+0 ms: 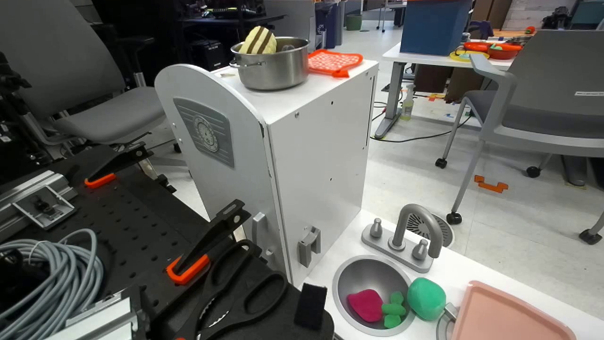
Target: Remove the yellow sponge from the pot
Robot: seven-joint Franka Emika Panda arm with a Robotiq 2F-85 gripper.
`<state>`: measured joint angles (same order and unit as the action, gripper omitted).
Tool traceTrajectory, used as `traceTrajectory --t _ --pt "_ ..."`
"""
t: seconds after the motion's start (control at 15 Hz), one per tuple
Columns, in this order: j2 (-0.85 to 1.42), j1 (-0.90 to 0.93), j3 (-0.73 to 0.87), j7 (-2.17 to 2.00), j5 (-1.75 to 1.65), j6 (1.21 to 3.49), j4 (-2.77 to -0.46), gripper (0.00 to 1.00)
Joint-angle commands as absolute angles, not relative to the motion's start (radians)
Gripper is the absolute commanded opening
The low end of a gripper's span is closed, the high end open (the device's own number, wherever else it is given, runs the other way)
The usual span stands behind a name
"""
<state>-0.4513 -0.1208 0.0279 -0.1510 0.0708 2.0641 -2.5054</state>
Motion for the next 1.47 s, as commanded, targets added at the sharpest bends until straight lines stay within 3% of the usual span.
traceTrajectory --t 0.0,0.8,1.4 --pt "-0.383 -0.120 0.015 -0.185 0.030 2.045 -2.430 1.00" --pt "-0.124 -0.075 0.005 -0.160 -0.097 2.093 -2.243 1.00" --pt "-0.079 -0.033 0.006 -0.120 -0.102 2.194 -2.250 1.00"
